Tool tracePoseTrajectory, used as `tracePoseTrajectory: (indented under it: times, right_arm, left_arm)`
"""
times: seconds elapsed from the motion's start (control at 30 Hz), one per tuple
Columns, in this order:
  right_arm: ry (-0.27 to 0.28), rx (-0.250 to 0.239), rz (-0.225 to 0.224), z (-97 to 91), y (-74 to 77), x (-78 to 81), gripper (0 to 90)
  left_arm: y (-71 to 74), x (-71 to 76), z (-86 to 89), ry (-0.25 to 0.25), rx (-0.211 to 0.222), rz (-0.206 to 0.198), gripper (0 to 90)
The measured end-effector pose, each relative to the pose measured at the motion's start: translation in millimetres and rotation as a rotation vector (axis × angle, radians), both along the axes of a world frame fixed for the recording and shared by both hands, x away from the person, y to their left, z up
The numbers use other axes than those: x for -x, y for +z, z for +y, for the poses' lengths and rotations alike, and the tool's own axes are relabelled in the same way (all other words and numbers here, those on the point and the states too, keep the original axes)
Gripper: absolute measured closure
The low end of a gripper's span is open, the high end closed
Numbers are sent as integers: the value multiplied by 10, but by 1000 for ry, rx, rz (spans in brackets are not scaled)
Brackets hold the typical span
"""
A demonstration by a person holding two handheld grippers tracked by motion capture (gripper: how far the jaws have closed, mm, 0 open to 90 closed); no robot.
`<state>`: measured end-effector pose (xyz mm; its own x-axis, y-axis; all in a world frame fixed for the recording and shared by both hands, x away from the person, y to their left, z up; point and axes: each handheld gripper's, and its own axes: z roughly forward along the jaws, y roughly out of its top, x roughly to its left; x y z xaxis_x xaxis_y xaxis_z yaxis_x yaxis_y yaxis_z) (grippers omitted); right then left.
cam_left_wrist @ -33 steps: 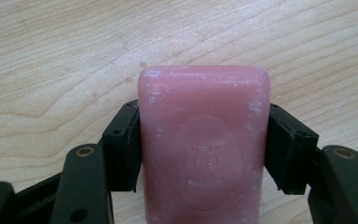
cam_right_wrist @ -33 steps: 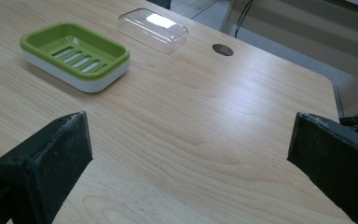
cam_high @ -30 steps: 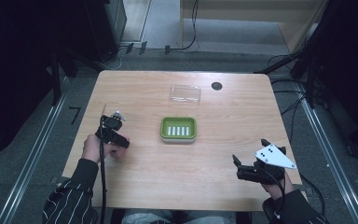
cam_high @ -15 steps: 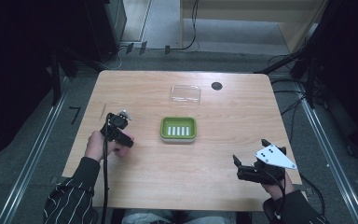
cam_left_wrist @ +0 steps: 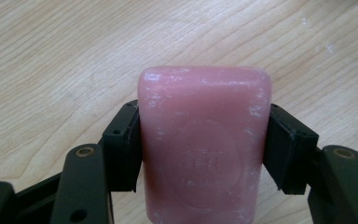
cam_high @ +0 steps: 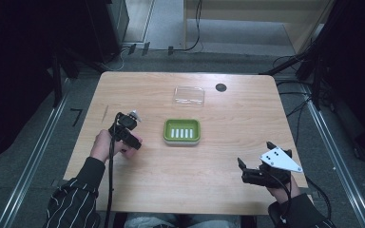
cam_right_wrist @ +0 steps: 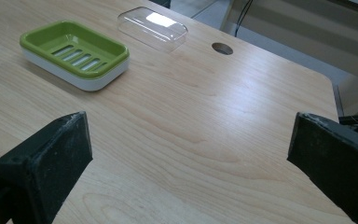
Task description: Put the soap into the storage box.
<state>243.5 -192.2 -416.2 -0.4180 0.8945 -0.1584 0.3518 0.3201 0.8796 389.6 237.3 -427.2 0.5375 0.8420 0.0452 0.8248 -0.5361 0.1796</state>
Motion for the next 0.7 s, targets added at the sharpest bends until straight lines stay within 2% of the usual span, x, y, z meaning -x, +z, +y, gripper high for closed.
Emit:
tracePoseTrajectory:
  times: [0.17, 0.5, 0.7]
  right_arm:
    - [0, -1, 0, 0, 0, 1, 0]
    - [0, 2, 2, 4, -1, -1, 0]
    - [2, 3, 3, 4, -1, 0, 0]
  left_arm:
    - [16, -13, -44, -19, -9, 4, 390]
    - [76, -38, -120, -51, 13, -5, 390]
    - [104, -50, -205, -87, 18, 5, 390]
